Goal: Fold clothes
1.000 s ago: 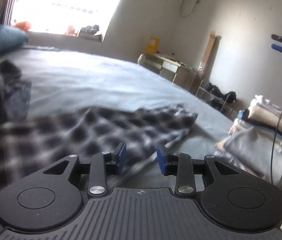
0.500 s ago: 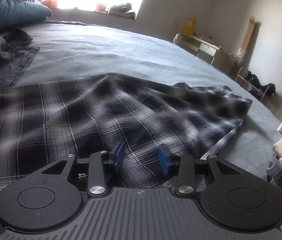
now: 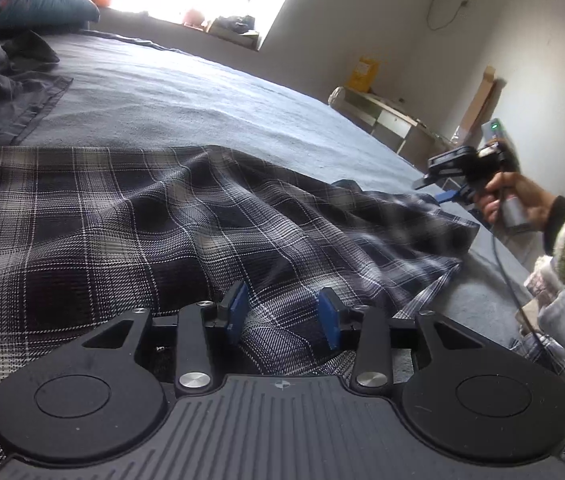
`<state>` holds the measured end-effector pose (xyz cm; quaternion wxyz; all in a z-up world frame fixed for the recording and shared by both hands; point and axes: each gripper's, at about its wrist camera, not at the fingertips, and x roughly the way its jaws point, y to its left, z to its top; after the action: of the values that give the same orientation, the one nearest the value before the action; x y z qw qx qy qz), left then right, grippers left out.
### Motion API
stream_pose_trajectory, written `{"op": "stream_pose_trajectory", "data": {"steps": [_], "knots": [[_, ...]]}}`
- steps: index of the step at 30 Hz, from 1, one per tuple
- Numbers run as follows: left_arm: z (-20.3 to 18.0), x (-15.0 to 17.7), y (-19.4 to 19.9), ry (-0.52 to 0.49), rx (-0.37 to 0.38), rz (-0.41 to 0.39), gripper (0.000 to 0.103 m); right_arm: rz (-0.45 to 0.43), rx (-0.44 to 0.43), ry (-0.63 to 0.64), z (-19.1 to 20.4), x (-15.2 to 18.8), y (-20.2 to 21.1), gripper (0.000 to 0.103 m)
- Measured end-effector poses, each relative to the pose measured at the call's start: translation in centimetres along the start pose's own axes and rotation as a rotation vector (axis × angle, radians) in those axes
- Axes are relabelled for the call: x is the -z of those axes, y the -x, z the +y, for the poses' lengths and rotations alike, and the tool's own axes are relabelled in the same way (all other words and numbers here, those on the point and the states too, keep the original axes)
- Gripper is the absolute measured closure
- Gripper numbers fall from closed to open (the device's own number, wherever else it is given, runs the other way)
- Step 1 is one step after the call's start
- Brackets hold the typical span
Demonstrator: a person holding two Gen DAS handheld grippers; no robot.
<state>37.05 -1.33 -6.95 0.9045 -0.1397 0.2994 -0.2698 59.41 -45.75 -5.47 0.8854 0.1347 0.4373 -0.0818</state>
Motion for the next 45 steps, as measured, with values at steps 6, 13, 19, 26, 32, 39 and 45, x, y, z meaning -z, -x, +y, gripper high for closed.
{"op": "stream_pose_trajectory", "data": {"steps": [6,13,19,26,32,39,45], "knots": [[0.5,0.0,-0.1,0.028,0.024,-0.003,0.064,0.046,-0.046,0.076,0.0,0.5,-2.1,0.046],[0.5,0.0,-0.2,0.027,0.022,-0.005,0.064,-0.017,-0.093,0.218,1.3,2.1,-0.2,0.095],[0.6,0.1,-0.2,0.023,0.021,-0.007,0.064,-0.158,-0.005,0.21,1.3,1.0,0.4,0.097],[0.5,0.2,-0.3,0.021,0.02,-0.009,0.064,-0.179,0.048,0.166,0.4,0.6,-2.6,0.097],[0.6,0.3,-0.3,0.027,0.024,-0.011,0.064,-0.193,0.051,0.113,-0.2,0.7,-3.4,0.082],[0.7,0.2,-0.2,0.031,0.027,-0.01,0.064,-0.165,-0.023,-0.273,-5.4,-0.5,3.1,0.049],[0.7,0.1,-0.2,0.042,0.032,-0.009,0.064,0.106,-0.129,-0.463,-7.4,3.4,5.5,0.044]]}}
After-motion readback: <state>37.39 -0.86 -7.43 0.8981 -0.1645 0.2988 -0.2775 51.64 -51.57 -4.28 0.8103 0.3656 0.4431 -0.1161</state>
